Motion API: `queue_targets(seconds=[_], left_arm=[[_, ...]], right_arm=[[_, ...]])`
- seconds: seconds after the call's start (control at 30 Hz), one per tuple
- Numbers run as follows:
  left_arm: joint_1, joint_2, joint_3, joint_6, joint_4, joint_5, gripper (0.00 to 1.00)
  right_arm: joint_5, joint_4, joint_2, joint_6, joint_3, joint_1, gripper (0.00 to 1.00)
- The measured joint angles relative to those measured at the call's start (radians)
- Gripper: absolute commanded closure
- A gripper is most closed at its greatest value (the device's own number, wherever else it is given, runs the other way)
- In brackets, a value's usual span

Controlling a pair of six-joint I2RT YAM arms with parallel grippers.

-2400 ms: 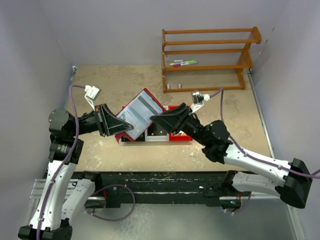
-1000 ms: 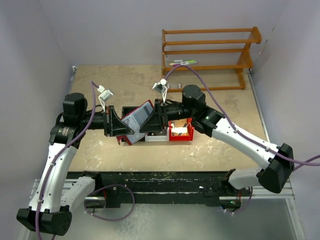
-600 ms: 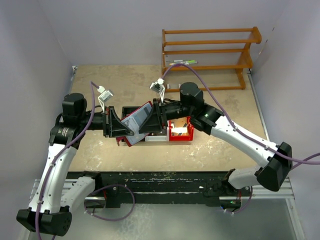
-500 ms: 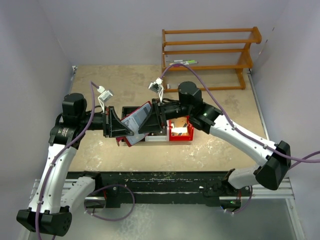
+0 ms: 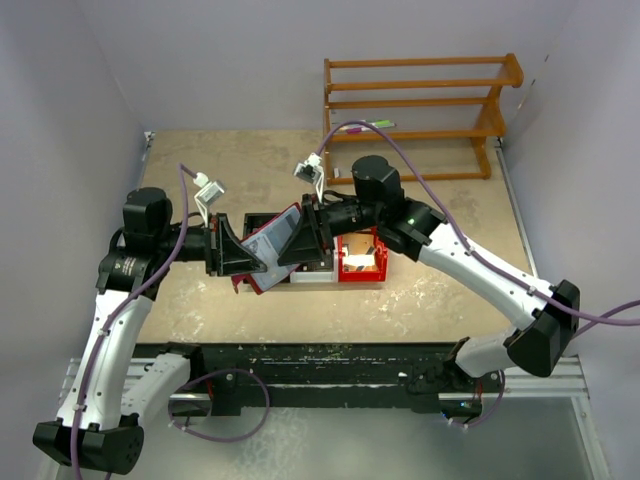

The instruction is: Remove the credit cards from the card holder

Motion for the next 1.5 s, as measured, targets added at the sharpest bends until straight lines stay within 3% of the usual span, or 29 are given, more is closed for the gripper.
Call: queue_targets(seconds=[0.3,0.47,0.73,0.9,1.0,1.27,1.5], left_arm=[[0.000,-0.004,0.004,-0.001,-0.001,0.015,1.00],[0.000,-0.007,0.004,-0.001,-0.001,0.014,1.00],[0.000,-0.007,0.004,-0.001,-0.004,0.000,1.00],[0.000,-0.006,0.004,-0.002,-0.016,-0.030,0.92],[0.000,-0.006,0.003,-0.014,-0.013,-0.037,0.88],[0.000,-0.009,-0.011,-0.070,0.028,-0.022,0.86],[0.000,-0.027,-0.021,-0.131,0.093,0.000,0.91]], right_arm=[[0.007,-0.026,0.006,-0.013,0.000,-0.010,0.64],[0.005,-0.021,0.006,-0.008,0.000,-0.010,0.71],[0.001,0.264,0.008,0.145,-0.108,-0.010,0.87],[0.000,0.435,0.014,0.252,-0.191,-0.010,0.91],[0.001,0.518,0.014,0.299,-0.228,-0.010,1.00],[0.005,0.653,-0.011,0.391,-0.315,-0.010,1.00],[0.019,0.689,-0.034,0.423,-0.334,-0.010,1.00]])
